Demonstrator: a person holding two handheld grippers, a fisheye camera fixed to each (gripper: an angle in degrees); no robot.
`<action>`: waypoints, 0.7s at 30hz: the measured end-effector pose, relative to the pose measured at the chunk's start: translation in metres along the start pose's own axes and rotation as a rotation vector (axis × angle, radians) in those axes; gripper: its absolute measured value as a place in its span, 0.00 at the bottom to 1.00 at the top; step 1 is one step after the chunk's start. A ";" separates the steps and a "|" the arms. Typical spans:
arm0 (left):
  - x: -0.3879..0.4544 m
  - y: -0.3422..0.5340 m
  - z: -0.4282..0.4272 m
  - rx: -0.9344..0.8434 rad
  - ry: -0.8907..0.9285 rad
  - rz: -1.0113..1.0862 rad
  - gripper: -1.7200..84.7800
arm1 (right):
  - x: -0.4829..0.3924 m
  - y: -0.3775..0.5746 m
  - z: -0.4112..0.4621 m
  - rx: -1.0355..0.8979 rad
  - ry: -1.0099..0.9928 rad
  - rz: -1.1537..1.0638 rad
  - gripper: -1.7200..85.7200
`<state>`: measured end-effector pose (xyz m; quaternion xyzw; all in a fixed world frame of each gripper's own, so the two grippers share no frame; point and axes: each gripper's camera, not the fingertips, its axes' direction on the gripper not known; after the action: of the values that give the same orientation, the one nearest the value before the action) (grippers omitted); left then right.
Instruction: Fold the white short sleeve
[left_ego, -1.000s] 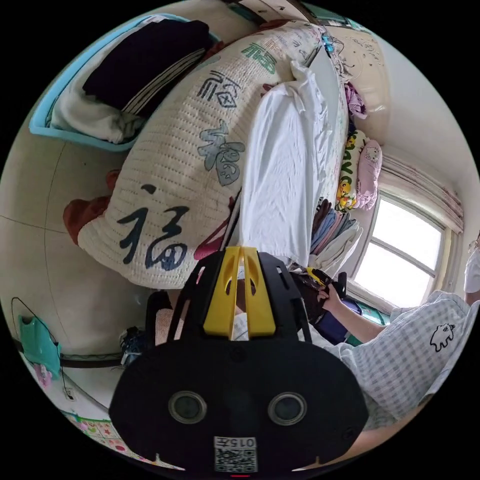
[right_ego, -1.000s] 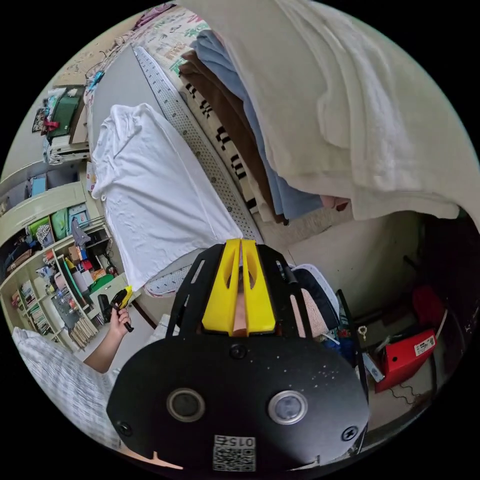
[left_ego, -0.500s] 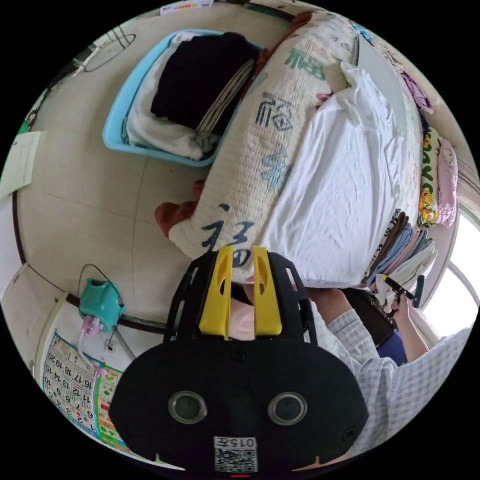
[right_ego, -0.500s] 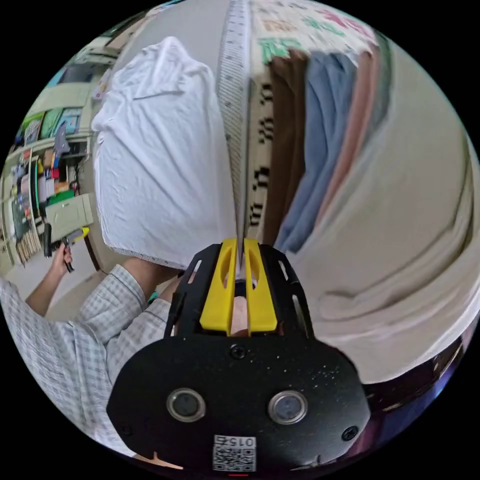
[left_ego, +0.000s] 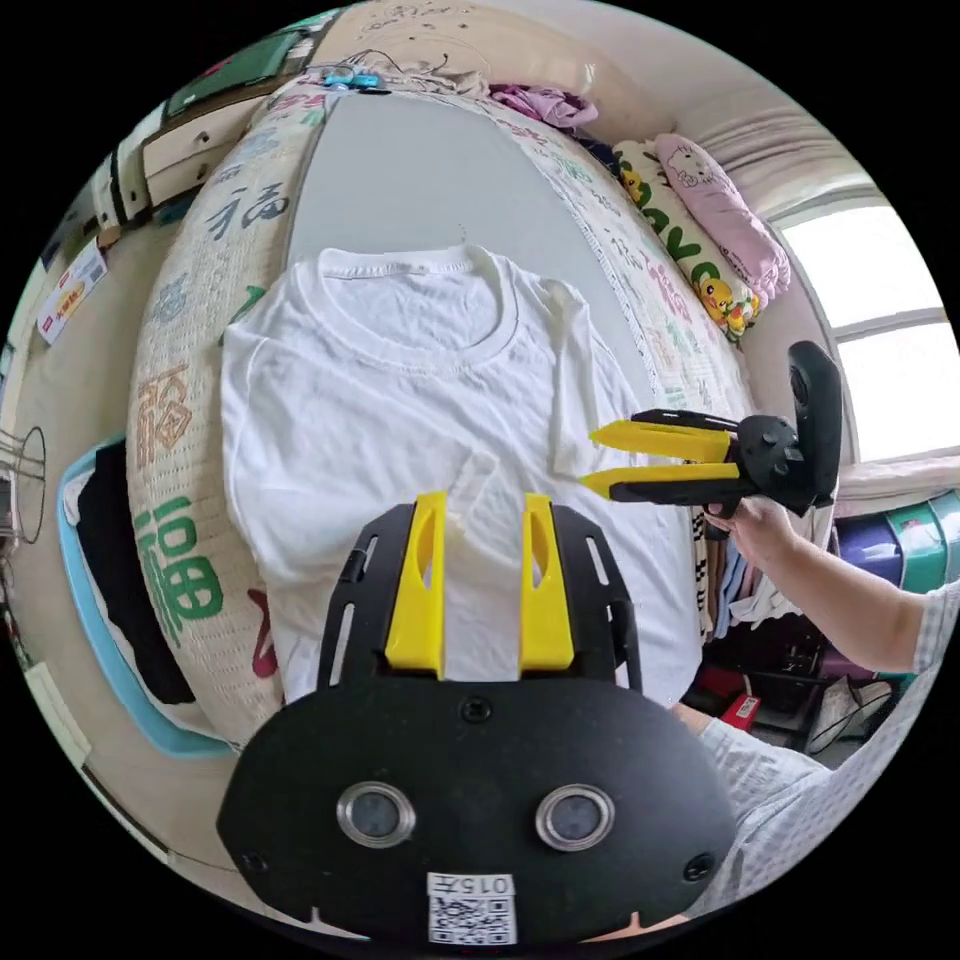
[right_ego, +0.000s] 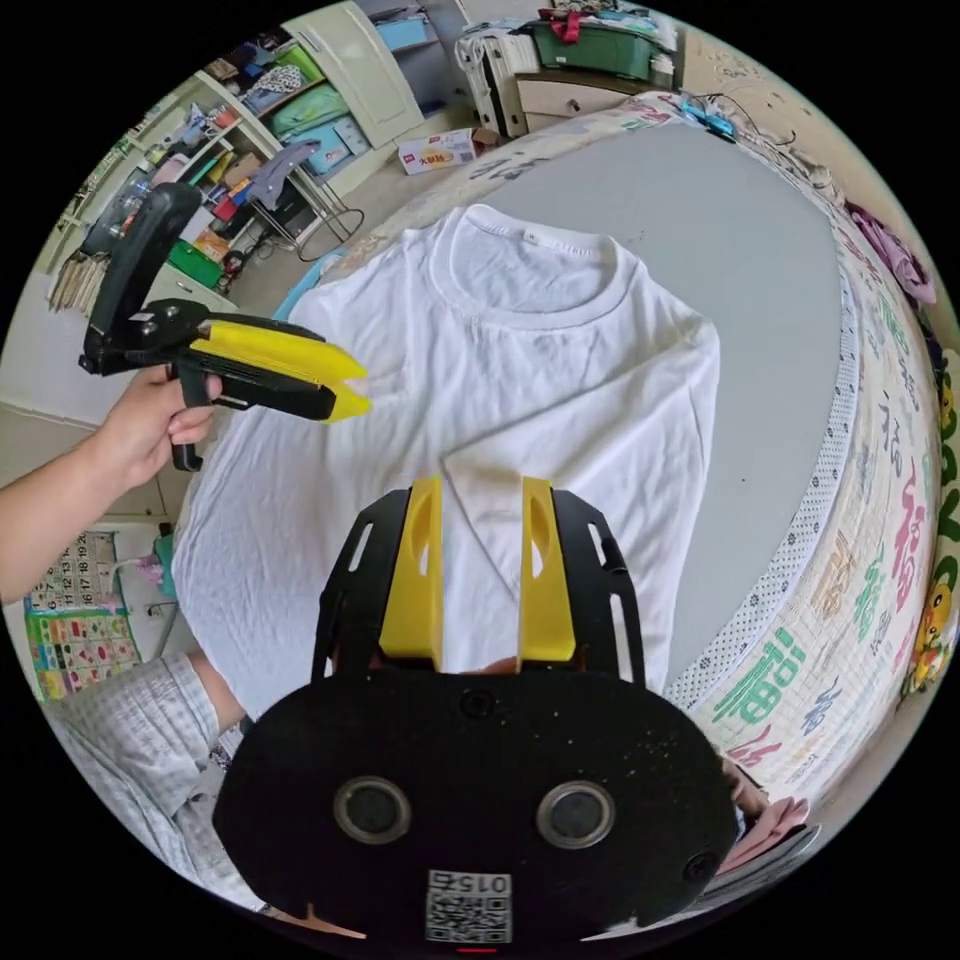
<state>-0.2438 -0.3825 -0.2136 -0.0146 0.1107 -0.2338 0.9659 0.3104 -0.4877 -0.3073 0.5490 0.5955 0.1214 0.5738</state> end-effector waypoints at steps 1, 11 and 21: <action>0.005 0.001 -0.001 0.036 -0.053 0.016 0.12 | 0.000 -0.001 -0.002 0.014 0.016 -0.001 0.12; -0.015 0.019 -0.045 0.160 -0.079 -0.049 0.02 | 0.082 -0.023 -0.069 0.076 0.043 0.188 0.02; -0.223 0.101 -0.133 0.414 -0.088 -0.682 0.03 | 0.281 0.011 -0.140 0.030 0.166 0.763 0.02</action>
<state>-0.4212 -0.1875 -0.3054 0.1344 0.0085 -0.5576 0.8191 0.2754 -0.1925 -0.4097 0.7275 0.3947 0.3613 0.4294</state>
